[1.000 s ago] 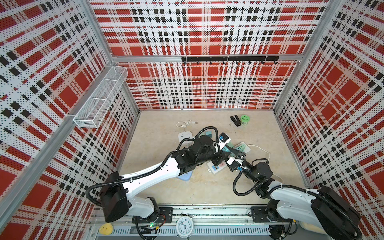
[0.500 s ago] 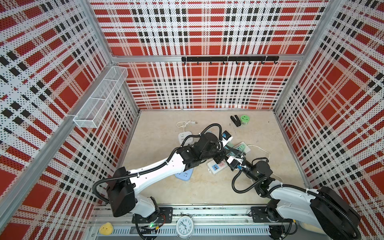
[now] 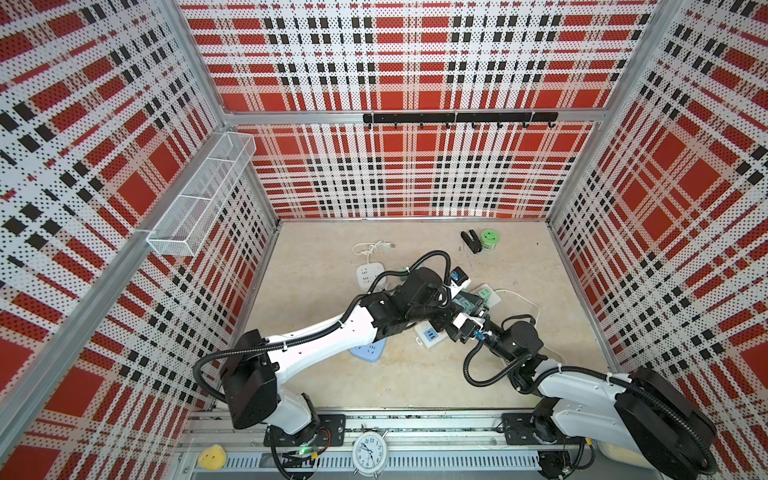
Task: Insert the plug
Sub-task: 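Open right gripper and draw back while left gripper carries adapter over strip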
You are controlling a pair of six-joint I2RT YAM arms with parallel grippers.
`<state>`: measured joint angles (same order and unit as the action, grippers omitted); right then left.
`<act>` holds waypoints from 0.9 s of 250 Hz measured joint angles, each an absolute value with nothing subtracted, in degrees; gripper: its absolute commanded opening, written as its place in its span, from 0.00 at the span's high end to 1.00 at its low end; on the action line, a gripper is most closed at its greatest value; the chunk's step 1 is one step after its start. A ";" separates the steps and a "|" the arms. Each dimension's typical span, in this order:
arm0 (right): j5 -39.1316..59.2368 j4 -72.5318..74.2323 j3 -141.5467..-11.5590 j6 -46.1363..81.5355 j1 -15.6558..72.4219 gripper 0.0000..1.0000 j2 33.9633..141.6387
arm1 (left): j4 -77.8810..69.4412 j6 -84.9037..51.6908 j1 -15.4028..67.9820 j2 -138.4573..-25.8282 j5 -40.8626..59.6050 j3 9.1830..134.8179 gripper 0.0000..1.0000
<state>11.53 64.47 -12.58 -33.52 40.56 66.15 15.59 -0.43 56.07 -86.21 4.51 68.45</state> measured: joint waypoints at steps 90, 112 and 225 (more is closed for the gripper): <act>5.82 62.00 -7.49 -25.56 41.12 0.00 56.38 | 14.50 -1.08 55.07 -84.20 -11.46 63.90 1.00; 3.60 56.21 -7.81 -22.61 41.15 0.00 49.60 | 14.57 0.38 55.68 -83.96 -17.76 63.70 1.00; -23.27 34.63 -8.99 -4.97 36.36 0.00 36.75 | 21.87 6.39 58.41 -90.72 -14.87 69.76 1.00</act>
